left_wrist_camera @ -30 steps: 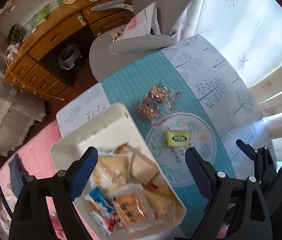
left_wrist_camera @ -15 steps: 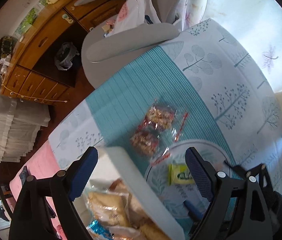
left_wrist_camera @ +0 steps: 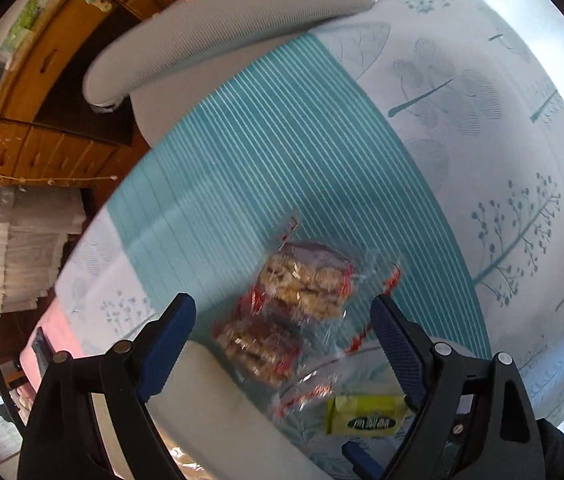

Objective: Organize snacks
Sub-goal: 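Grasp the yellow-green pastry with the right tool while the left tool grasps a nut pack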

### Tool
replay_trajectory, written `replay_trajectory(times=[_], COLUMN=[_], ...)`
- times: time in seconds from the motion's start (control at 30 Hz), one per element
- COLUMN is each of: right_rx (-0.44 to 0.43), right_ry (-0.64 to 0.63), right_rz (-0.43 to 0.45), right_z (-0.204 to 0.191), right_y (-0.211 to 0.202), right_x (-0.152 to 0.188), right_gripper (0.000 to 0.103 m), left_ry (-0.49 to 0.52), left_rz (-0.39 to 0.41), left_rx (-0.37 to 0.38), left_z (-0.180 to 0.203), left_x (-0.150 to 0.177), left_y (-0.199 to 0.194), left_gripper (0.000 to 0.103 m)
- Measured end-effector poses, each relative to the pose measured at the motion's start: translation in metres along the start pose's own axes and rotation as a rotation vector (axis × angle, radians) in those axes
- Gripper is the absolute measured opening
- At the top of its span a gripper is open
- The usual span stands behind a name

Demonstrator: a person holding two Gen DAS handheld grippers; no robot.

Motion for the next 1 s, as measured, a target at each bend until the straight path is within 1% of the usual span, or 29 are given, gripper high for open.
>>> replay_trajectory(times=[0.1,0.17,0.2,0.27,0.33,0.47,0.57,0.63,0.7,0.8,1.0], right_rx=[-0.002,-0.002,-0.008,-0.019,-0.029,-0.034,-0.036,-0.034,-0.031,-0.039,-0.043], right_ry=[-0.004,-0.009,-0.004,0.008,0.004,-0.024,-0.021,-0.016,-0.028,-0.021,0.005], right_rz=[-0.015,-0.008,-0.011,-0.015,-0.019,-0.032,-0.054,-0.072,-0.096,-0.131,-0.187], right_z=[0.000,-0.001,-0.001,0.001,0.003,0.000,0.002,0.001,-0.003,-0.006,-0.010], right_y=[0.006,0.006,0.007,0.008,0.009,0.007,0.007,0.009,0.011,0.011,0.001], right_x=[0.003,0.005,0.006,0.007,0.008,0.008,0.004,0.002,-0.003,-0.005,0.000], right_gripper=[0.054,0.054,0.053,0.051,0.050,0.047,0.044,0.042,0.040,0.039,0.038], left_ry=[-0.010,-0.011,-0.016,-0.038,-0.057,-0.058,-0.076,-0.081,-0.082,-0.086,-0.136], left_rz=[-0.010,-0.008,-0.007,-0.006,-0.005,0.018,0.021,0.027,0.025,0.024,0.042], left_rx=[0.010,0.024,0.021,0.049,0.086,0.076,0.077,0.068,0.083,0.078,0.108], left_z=[0.001,0.000,0.000,-0.001,0.000,0.005,0.005,0.004,0.007,0.009,0.003], left_x=[-0.003,-0.005,-0.005,-0.005,-0.006,-0.011,-0.011,-0.011,-0.010,-0.004,0.017], left_y=[0.012,0.018,0.021,0.024,0.026,0.028,0.026,0.022,0.015,0.007,-0.026], left_gripper=[0.088,0.085,0.081,0.079,0.065,0.063,0.059,0.052,0.052,0.052,0.052])
Point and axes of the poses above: each gripper's, at about its wrist camera, not at the fingertips, and y roughly the way its jaws point, z to its right, x to its underside, the point moved 2 cm from there along y, roughly the way its jaws point, and after that the axes turned 9 degrees about z, right-handed, at the moved point
